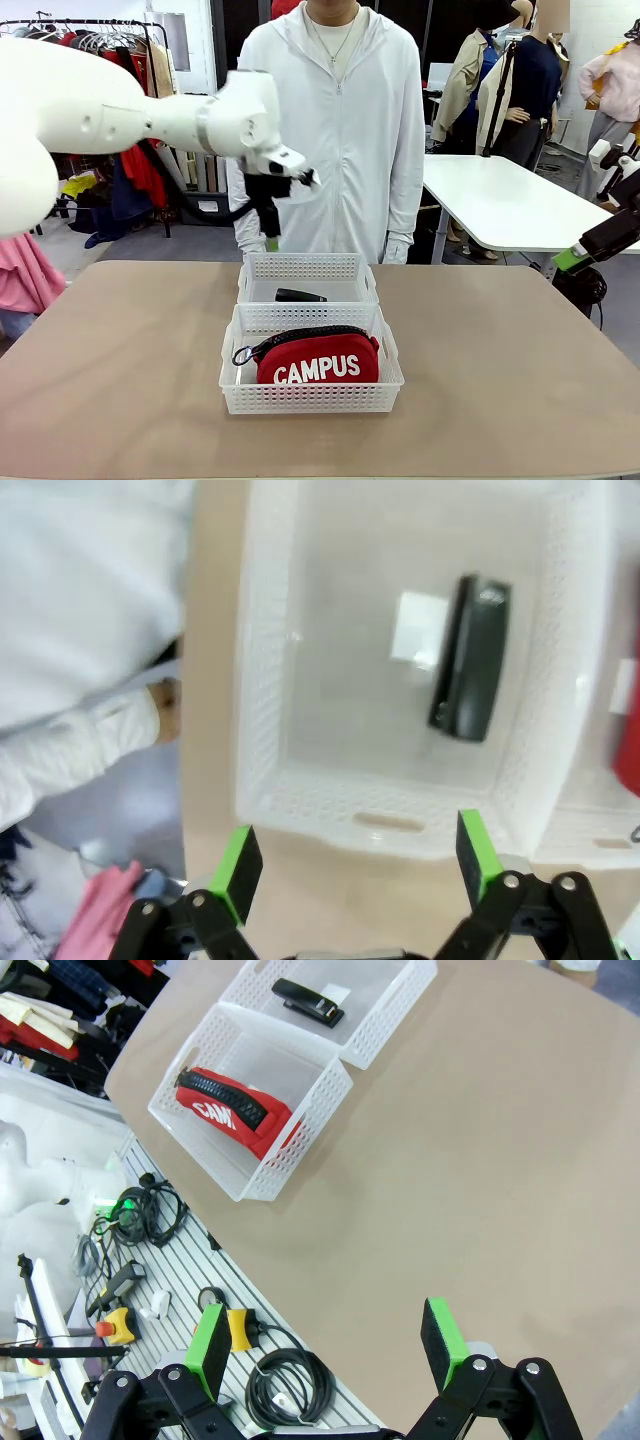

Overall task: Distribute items into two baskets.
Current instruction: Place the picked Stapler into the Organizing basket as instructed by the person.

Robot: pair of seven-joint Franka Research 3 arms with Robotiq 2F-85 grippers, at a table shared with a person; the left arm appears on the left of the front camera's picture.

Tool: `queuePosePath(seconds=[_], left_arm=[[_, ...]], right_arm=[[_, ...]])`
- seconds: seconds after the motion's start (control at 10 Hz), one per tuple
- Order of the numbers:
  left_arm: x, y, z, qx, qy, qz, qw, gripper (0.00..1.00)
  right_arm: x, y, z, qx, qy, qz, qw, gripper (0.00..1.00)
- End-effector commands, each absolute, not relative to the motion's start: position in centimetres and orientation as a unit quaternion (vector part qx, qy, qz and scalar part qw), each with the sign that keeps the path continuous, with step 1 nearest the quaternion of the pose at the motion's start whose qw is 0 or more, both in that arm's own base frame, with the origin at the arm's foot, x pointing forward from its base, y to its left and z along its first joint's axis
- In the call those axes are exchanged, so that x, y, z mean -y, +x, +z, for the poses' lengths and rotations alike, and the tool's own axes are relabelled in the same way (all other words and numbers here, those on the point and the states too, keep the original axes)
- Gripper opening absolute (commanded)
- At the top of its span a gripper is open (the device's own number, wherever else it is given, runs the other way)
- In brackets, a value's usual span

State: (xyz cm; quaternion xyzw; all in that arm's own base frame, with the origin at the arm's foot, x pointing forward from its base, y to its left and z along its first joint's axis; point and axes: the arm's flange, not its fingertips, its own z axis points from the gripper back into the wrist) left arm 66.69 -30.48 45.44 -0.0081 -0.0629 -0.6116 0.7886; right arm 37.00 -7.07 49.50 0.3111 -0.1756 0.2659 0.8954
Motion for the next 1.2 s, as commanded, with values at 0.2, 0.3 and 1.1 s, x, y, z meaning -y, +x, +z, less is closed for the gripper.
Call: queuePosePath(seconds=[0.2, 0.3, 1.1], left_arm=[[21.4, 68.1, 51.5, 0.124, -0.070, -0.470, 0.871, 1.00], [18.6, 67.2, 52.5, 0.138, -0.099, -0.443, 0.880, 1.00], [0.4, 56.3, 52.4, 0.224, -0.256, -0.259, 0.904, 1.00]], right_arm=[[6.9, 37.0, 49.6, 0.179, 0.316, 0.263, 0.894, 1.00], [6.9, 37.0, 49.6, 0.179, 0.316, 0.263, 0.894, 1.00], [6.9, 37.0, 49.6, 0.179, 0.316, 0.263, 0.894, 1.00]])
